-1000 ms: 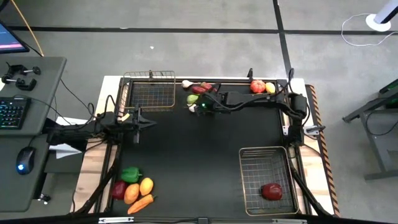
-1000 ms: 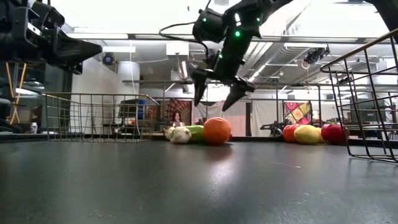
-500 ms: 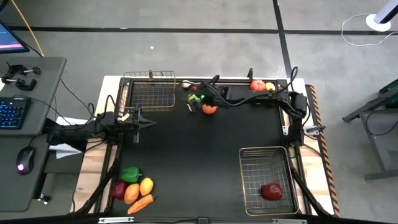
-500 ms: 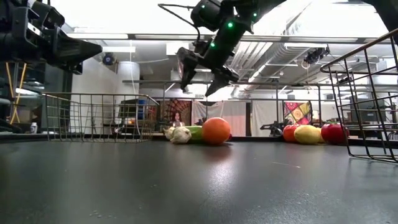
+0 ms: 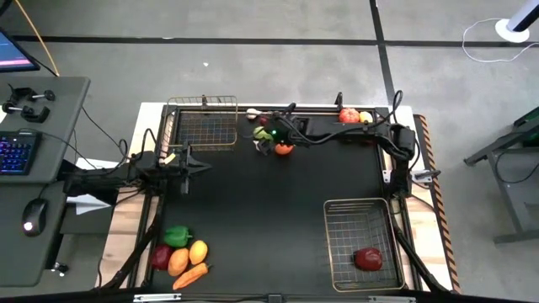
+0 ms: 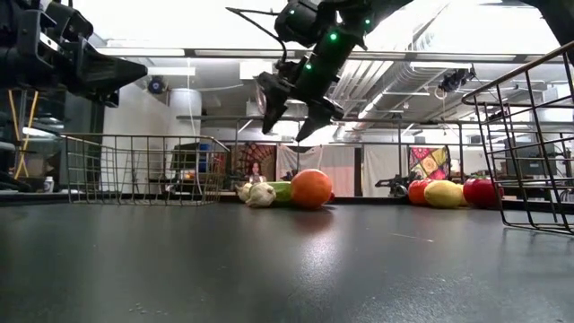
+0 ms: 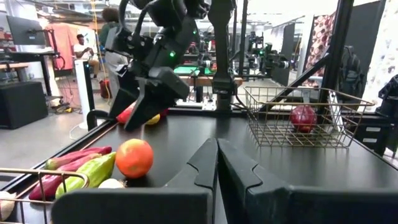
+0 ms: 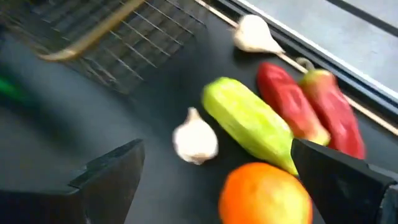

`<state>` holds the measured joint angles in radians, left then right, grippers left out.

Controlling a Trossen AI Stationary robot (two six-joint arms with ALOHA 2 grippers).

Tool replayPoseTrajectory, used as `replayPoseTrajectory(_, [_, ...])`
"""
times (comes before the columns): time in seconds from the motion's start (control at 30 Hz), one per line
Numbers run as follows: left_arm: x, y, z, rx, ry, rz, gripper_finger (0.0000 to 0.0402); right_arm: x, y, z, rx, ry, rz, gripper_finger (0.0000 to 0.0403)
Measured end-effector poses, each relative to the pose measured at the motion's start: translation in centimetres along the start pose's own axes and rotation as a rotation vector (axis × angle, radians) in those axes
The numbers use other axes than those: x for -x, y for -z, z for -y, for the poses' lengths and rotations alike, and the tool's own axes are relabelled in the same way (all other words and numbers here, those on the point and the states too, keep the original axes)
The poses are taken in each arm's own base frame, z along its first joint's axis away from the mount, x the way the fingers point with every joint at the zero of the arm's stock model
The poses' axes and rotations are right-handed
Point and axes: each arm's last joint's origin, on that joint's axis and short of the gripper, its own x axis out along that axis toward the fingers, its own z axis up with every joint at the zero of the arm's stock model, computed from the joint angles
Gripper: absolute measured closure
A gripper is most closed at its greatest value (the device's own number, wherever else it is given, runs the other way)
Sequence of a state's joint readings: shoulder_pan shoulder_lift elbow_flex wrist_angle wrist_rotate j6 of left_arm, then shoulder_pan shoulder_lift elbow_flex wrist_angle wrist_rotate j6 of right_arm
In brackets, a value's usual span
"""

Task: Sort produce into baskets
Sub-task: Put the orange into the bottom wire basket

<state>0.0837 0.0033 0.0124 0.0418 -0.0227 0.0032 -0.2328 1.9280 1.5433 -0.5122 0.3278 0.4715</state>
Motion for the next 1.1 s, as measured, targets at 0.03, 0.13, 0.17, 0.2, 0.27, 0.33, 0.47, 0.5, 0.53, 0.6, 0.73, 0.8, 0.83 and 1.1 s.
replayPoseTrajectory(0.03, [0.0,0.0,0.0,0.000,0.000,0.000,0.0401,0.1,0.2,0.0,0.013,0.025,-0.010,0.0003])
replayPoseTrajectory(0.13, [0.0,0.0,0.0,0.000,0.000,0.000,0.0401,0.3,0.9,-0.1,0.056,0.150,-0.004,0.0003])
replayPoseTrajectory(0.17, [0.0,0.0,0.0,0.000,0.000,0.000,0.0401,0.5,1.2,-0.1,0.060,0.196,-0.006,0.0003])
replayPoseTrajectory(0.2, [0.0,0.0,0.0,0.000,0.000,0.000,0.0401,0.7,1.5,-0.1,0.068,0.243,-0.012,0.0003])
replayPoseTrajectory(0.27, [0.0,0.0,0.0,0.000,0.000,0.000,0.0401,1.1,1.8,-0.1,0.073,0.299,-0.018,0.0003])
replayPoseTrajectory(0.33, [0.0,0.0,0.0,0.000,0.000,0.000,0.0401,1.1,2.0,0.0,0.049,0.301,-0.043,0.0003])
replayPoseTrajectory(0.47, [0.0,0.0,0.0,0.000,0.000,0.000,0.0401,1.1,2.2,0.0,0.069,0.253,-0.086,0.0004])
replayPoseTrajectory(0.5, [0.0,0.0,0.0,0.000,0.000,0.000,0.0401,1.1,2.2,-0.1,0.081,0.239,-0.095,0.0004])
replayPoseTrajectory(0.53, [0.0,0.0,0.0,0.000,0.000,0.000,0.0401,1.1,2.2,-0.1,0.059,0.226,-0.102,0.0004])
replayPoseTrajectory(0.6, [0.0,0.0,0.0,0.000,0.000,0.000,0.0401,1.1,2.3,-0.2,-0.006,0.219,-0.104,0.0004])
replayPoseTrajectory(0.73, [0.0,0.0,0.0,0.000,0.000,0.000,0.0401,0.9,2.3,0.0,-0.011,0.233,-0.109,0.0004])
replayPoseTrajectory(0.8, [0.0,0.0,0.0,0.000,0.000,0.000,0.0401,0.7,2.3,0.3,-0.026,0.237,-0.118,0.0004])
replayPoseTrajectory(0.83, [0.0,0.0,0.0,0.000,0.000,0.000,0.0401,0.6,2.2,0.5,-0.038,0.230,-0.125,0.0004])
replayPoseTrajectory(1.1, [0.0,0.0,0.0,0.000,0.000,0.000,0.0401,-1.3,1.6,2.6,-0.126,0.192,-0.201,0.0004])
